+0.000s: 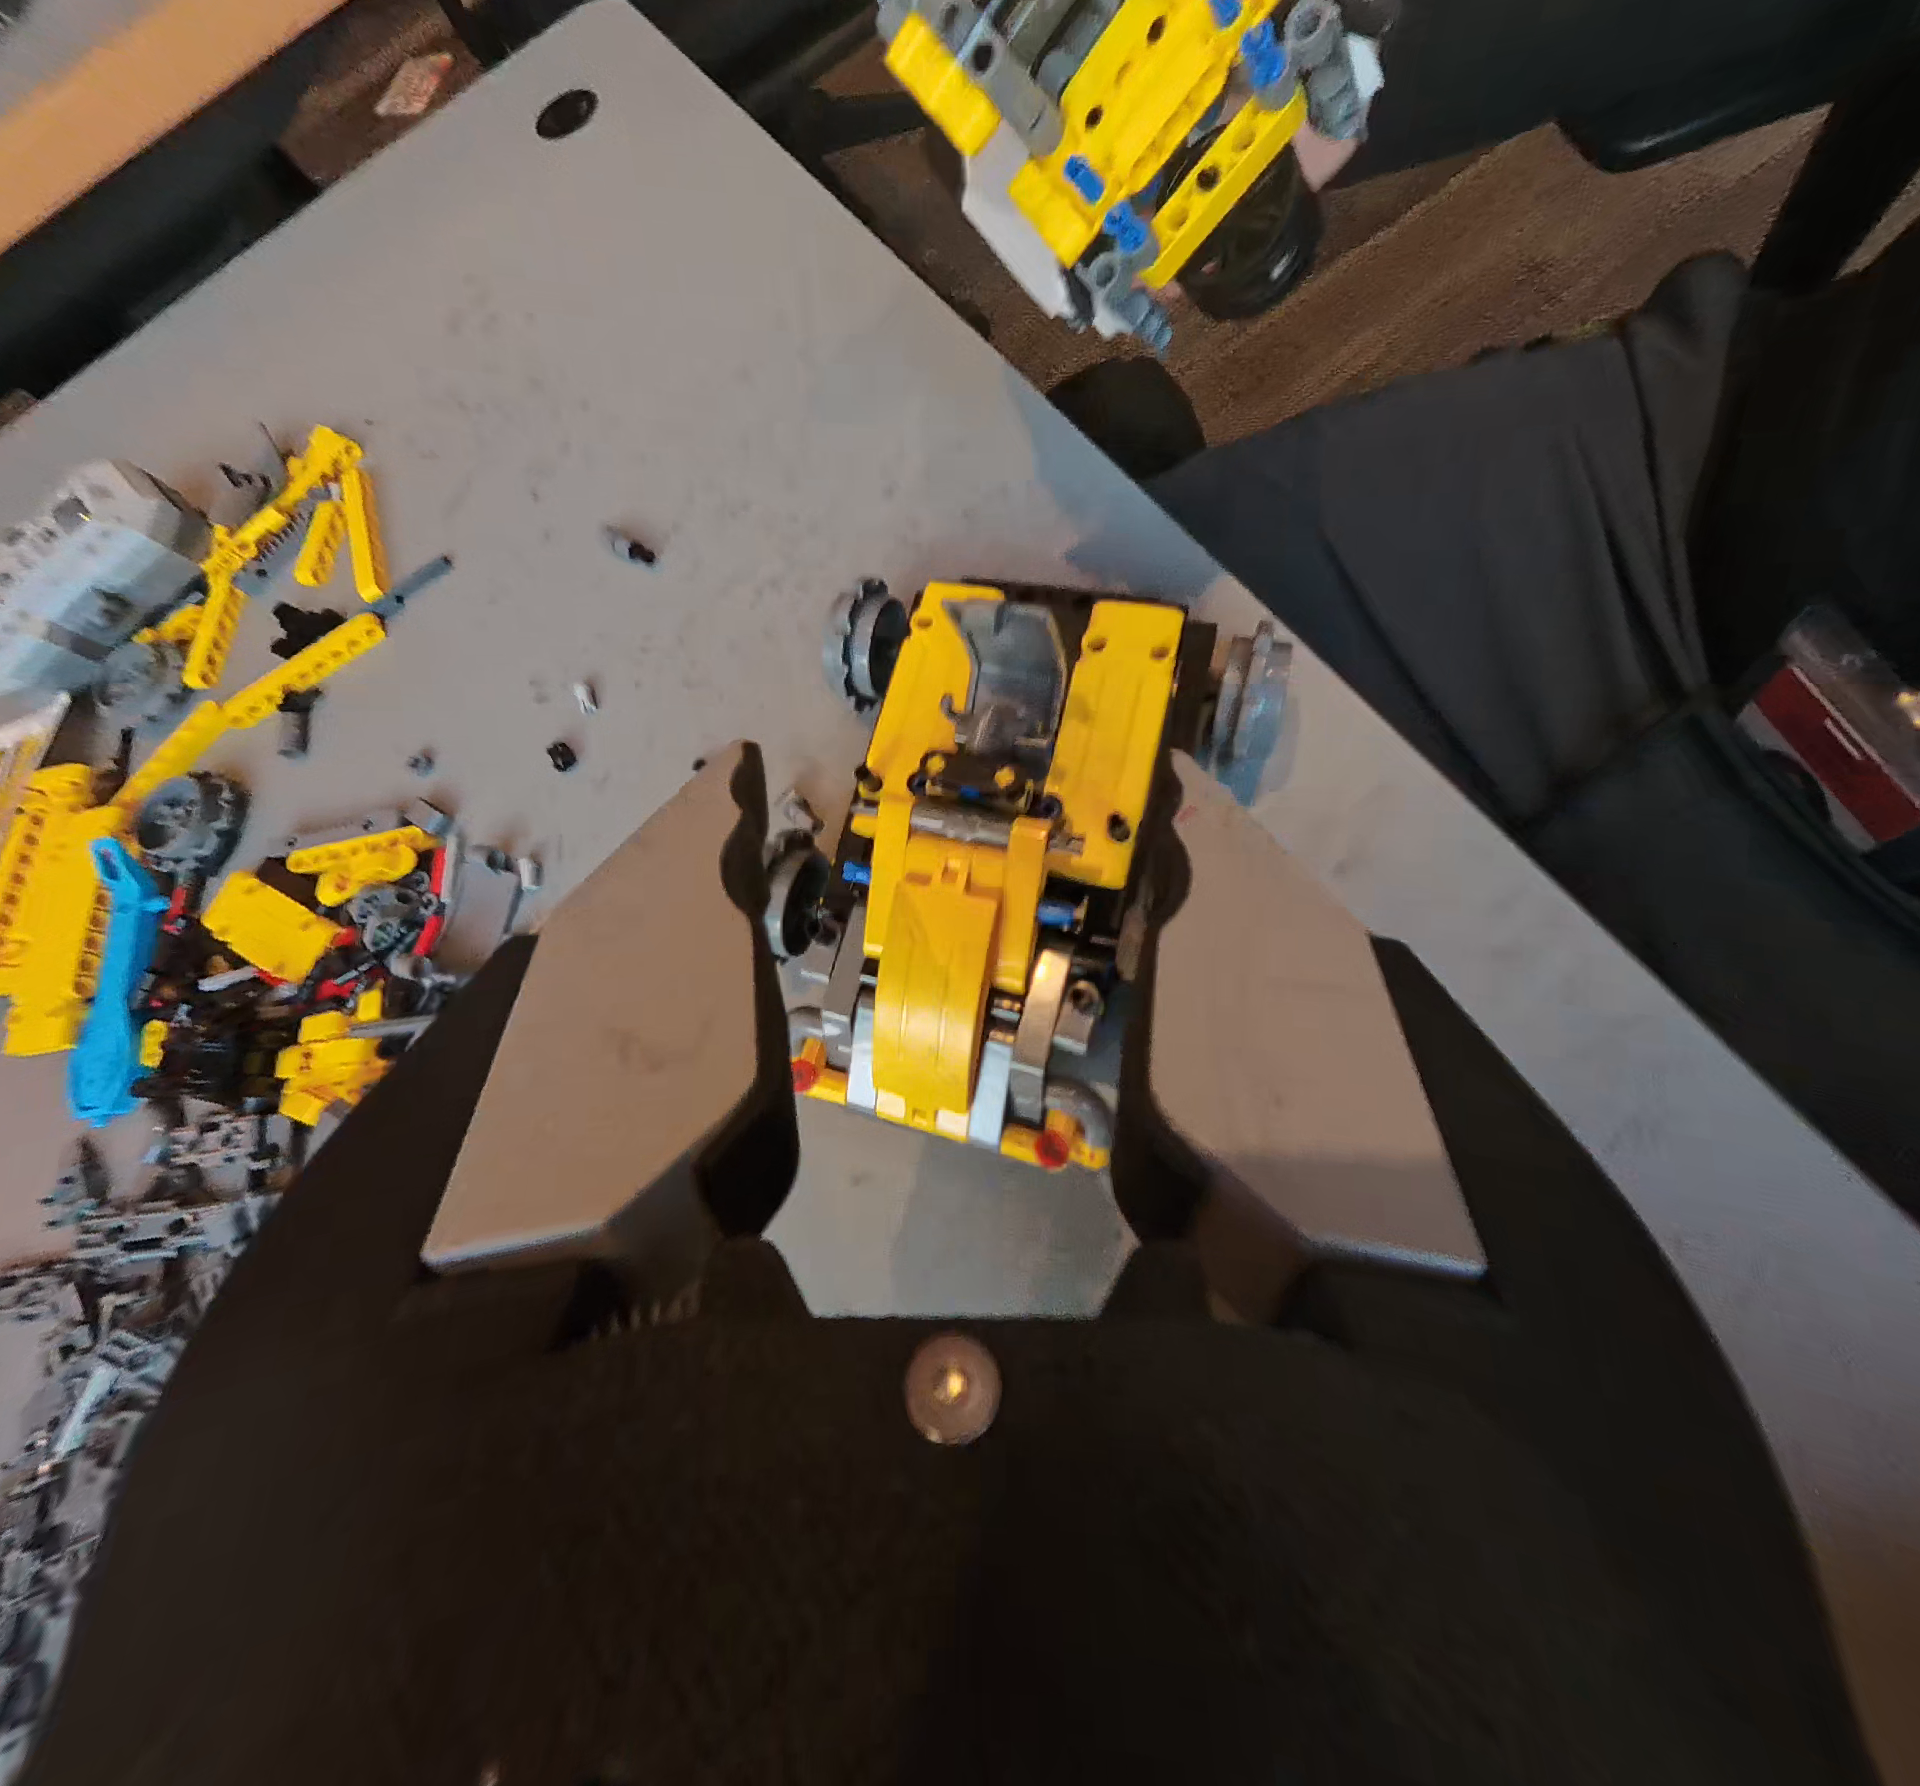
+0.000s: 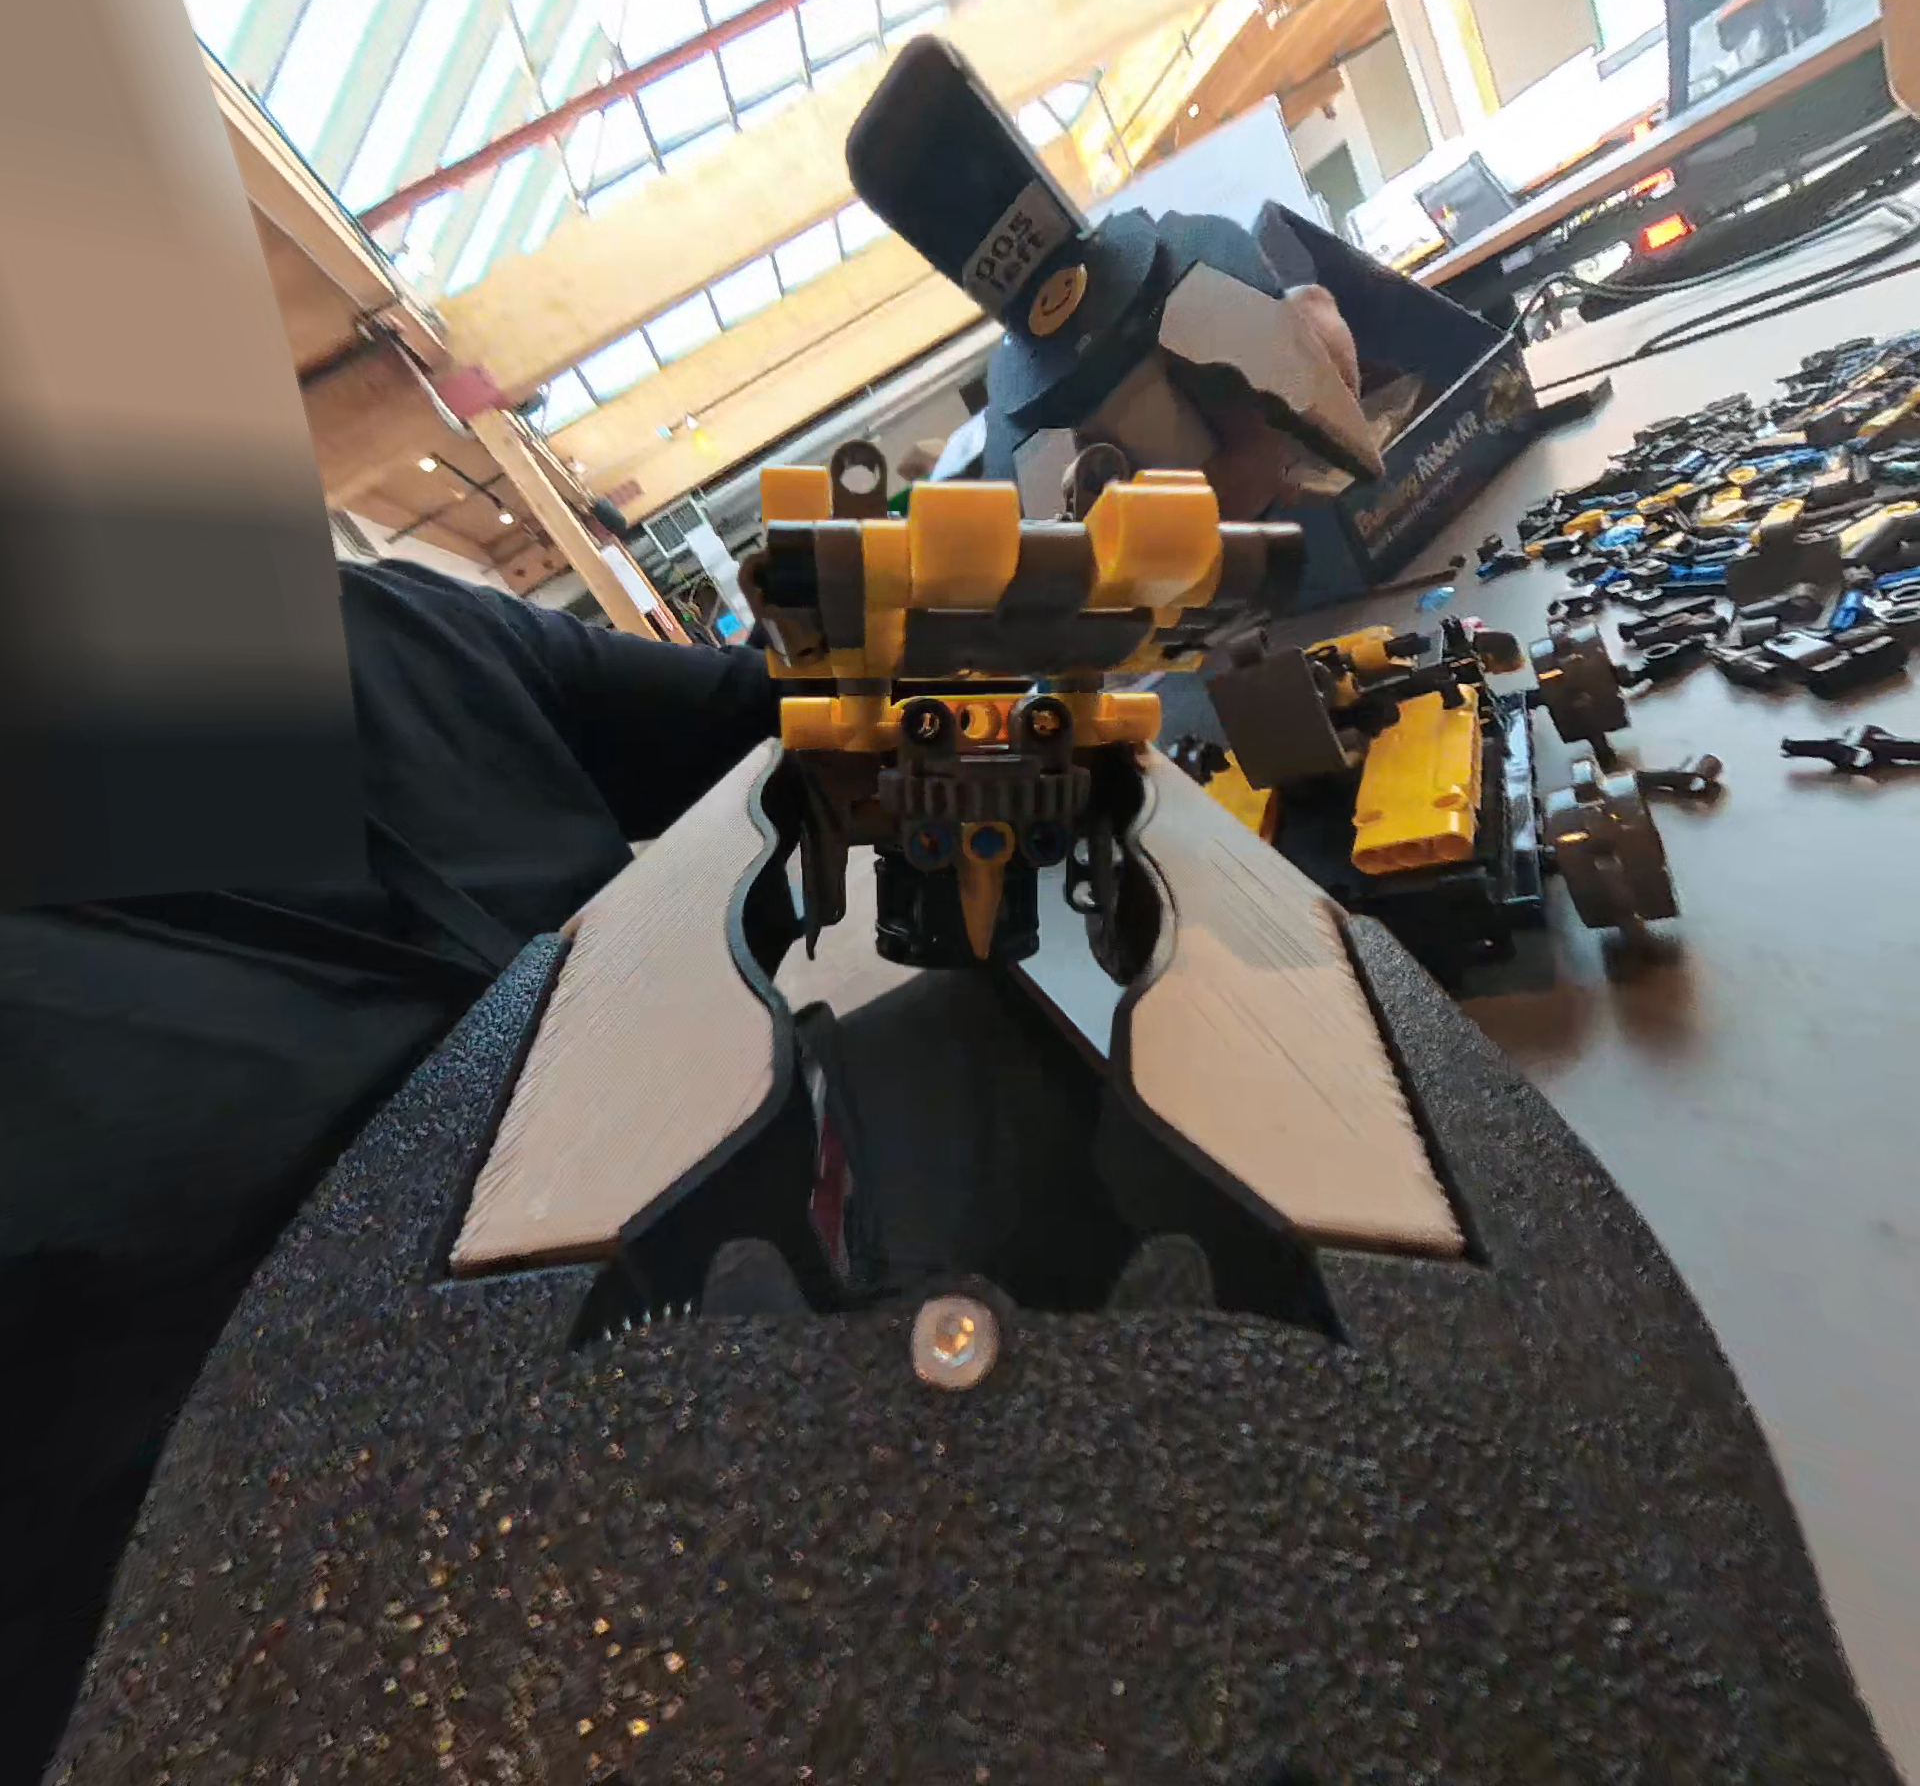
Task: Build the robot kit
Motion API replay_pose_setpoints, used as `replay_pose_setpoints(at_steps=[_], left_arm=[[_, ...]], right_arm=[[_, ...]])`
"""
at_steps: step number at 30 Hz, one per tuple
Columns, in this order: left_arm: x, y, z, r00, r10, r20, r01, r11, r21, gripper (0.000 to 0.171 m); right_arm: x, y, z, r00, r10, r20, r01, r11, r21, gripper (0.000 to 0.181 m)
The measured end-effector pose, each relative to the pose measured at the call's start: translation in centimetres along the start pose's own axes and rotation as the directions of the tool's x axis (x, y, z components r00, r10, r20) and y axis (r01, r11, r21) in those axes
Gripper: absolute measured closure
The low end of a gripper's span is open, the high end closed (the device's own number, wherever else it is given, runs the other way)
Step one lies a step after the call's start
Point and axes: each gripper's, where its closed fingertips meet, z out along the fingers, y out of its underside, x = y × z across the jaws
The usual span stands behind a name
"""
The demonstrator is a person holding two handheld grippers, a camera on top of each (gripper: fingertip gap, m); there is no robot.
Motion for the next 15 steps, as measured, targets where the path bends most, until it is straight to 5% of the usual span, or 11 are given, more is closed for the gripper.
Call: replay_pose_setpoints(at_steps=[5,7,11,15], left_arm=[[4.1,-4.1,1.4,0.995,0.068,0.078,-0.066,0.997,-0.029,0.096],[5.3,-6.6,2.6,0.973,0.089,0.212,-0.096,0.995,0.022,0.099],[6.0,-9.6,3.8,0.809,0.187,0.557,-0.250,0.967,0.040,0.111],[7.2,-9.7,5.2,0.715,0.242,0.656,-0.301,0.953,-0.025,0.117]], right_arm=[[0.3,-0.6,0.3,0.999,0.038,-0.029,-0.036,0.998,0.046,0.122],[0.0,-0.8,0.4,0.999,0.046,-0.028,-0.044,0.997,0.062,0.122],[-1.1,-0.7,1.4,0.998,0.070,0.003,-0.071,0.996,0.060,0.122],[-1.2,-0.2,2.3,0.992,0.123,0.005,-0.123,0.991,0.047,0.123]])
